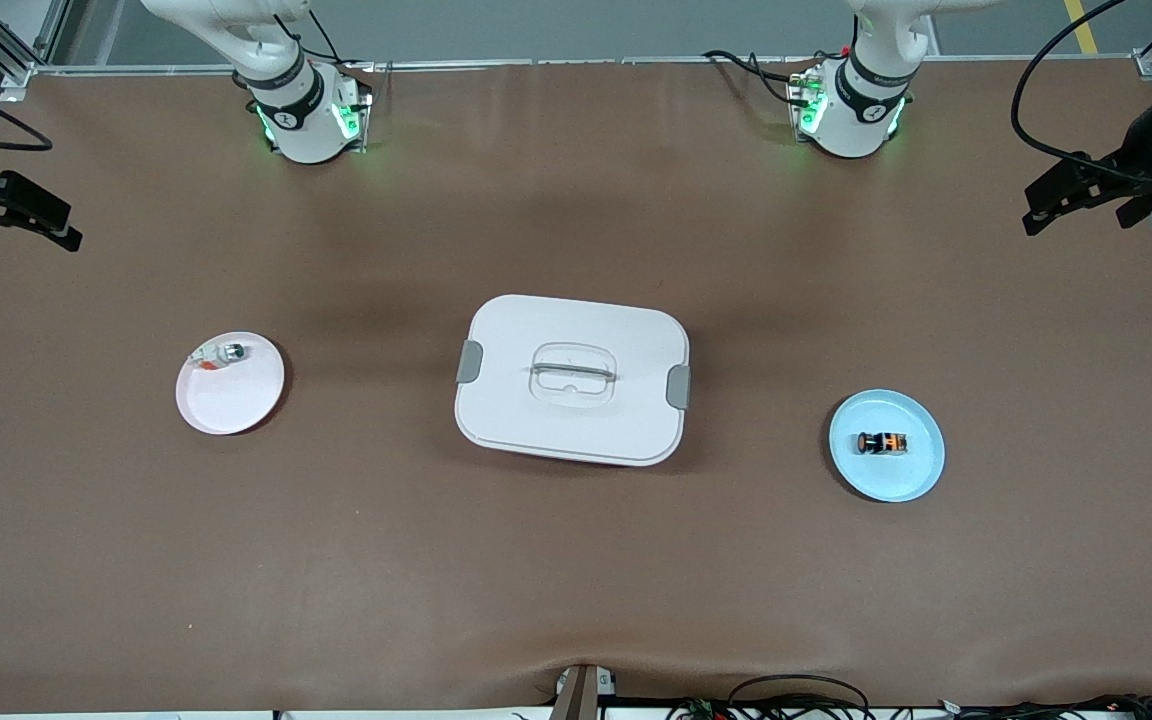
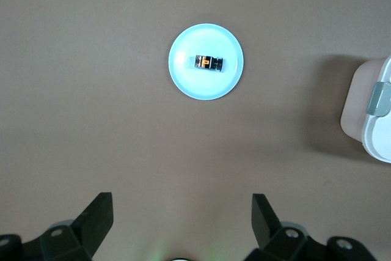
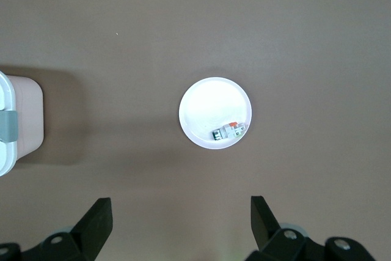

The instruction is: Transfer orange switch to right arm and place

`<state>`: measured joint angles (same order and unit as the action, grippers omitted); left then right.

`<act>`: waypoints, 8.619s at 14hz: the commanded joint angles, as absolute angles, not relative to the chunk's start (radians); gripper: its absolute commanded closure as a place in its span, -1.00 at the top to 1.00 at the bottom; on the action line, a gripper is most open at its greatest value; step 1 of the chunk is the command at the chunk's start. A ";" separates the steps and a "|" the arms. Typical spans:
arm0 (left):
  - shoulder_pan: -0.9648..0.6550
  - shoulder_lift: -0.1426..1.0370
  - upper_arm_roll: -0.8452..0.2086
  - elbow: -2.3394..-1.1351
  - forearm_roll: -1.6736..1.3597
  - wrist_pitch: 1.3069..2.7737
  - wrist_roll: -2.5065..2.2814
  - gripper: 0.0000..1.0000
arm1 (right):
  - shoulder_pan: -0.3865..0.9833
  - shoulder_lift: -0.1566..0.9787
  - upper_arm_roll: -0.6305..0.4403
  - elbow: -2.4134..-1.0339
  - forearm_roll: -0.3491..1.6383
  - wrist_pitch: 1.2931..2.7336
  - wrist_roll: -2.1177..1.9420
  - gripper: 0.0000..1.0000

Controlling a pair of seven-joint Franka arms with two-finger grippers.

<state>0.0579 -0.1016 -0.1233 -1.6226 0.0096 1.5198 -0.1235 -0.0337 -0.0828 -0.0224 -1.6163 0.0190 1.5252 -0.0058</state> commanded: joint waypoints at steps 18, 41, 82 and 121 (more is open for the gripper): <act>0.054 0.083 -0.126 -1.773 0.009 1.755 -0.149 1.00 | -0.052 -0.091 -0.012 -1.589 0.005 1.519 -0.041 1.00; 0.041 0.446 -0.129 -1.982 0.066 2.483 -0.132 1.00 | -0.052 -0.100 -0.012 -1.635 -0.006 1.525 -0.041 1.00; 0.041 0.485 -0.146 -1.916 0.161 2.511 -0.198 -1.00 | -0.064 -0.098 -0.012 -1.634 0.000 1.557 -0.040 1.00; -0.469 0.655 -0.520 -1.229 -0.127 2.322 -2.186 -1.00 | -0.132 0.135 -0.012 -1.554 -0.035 1.554 -0.278 1.00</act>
<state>-0.4524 0.6408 -0.5208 -1.2629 -0.1044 2.3162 -2.1648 -0.1158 0.0719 -0.0242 -1.5904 -0.0186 1.5634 -0.2635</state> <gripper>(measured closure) 0.278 0.000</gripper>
